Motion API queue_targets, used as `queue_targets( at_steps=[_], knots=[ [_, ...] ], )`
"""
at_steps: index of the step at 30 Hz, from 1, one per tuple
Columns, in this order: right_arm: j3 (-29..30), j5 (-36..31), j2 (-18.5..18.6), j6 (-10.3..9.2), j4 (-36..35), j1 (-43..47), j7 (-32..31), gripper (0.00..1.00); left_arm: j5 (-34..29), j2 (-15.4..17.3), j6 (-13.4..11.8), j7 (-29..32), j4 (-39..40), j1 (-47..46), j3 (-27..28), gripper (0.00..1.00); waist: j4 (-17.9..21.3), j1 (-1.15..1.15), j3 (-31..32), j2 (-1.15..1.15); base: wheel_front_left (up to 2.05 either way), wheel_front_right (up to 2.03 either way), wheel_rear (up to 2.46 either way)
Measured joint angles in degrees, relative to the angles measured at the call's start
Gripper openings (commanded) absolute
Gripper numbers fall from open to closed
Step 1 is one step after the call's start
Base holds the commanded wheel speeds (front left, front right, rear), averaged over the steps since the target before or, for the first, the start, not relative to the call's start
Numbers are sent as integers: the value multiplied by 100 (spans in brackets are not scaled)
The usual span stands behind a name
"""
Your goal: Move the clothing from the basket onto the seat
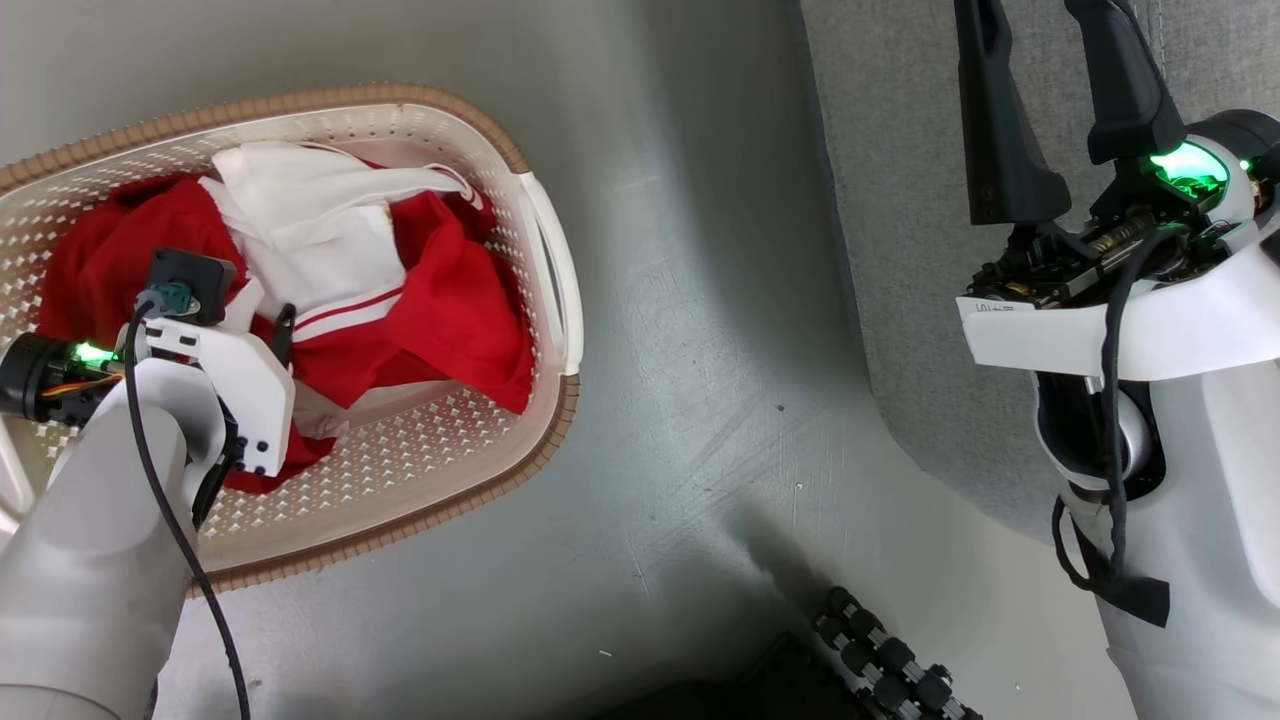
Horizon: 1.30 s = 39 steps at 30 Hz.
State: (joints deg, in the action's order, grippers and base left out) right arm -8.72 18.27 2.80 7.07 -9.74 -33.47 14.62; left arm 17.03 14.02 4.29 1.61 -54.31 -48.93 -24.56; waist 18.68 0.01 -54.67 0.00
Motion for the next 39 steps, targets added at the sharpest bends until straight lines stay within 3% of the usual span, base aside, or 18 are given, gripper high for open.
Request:
queue_targets(
  at_steps=[26,27,28,30,31,39],
  knots=[
    [-94,67,0,0,65,-95,1,100,-144,-327,-54,241,-357,-235,-203,100,97,0,0,0,0,0,0],
    [-96,67,0,0,71,-95,0,100,-144,-346,-53,240,-358,-235,-203,92,93,0,8,0,0,0,0],
    [-98,67,0,0,75,-94,0,100,-144,-353,-49,236,-359,-236,-209,57,89,0,17,0,0,0,0],
    [-108,67,0,0,77,-94,0,100,-144,-349,-8,235,-372,-238,-221,6,83,0,36,0,0,0,0],
    [-109,67,0,0,80,-94,0,100,-144,-346,-7,227,-377,-238,-222,0,82,0,46,0,0,0,0],
    [-92,66,0,0,100,-94,0,100,-143,-430,49,125,-385,-318,-233,0,77,0,135,0,0,0,0]
  ],
)
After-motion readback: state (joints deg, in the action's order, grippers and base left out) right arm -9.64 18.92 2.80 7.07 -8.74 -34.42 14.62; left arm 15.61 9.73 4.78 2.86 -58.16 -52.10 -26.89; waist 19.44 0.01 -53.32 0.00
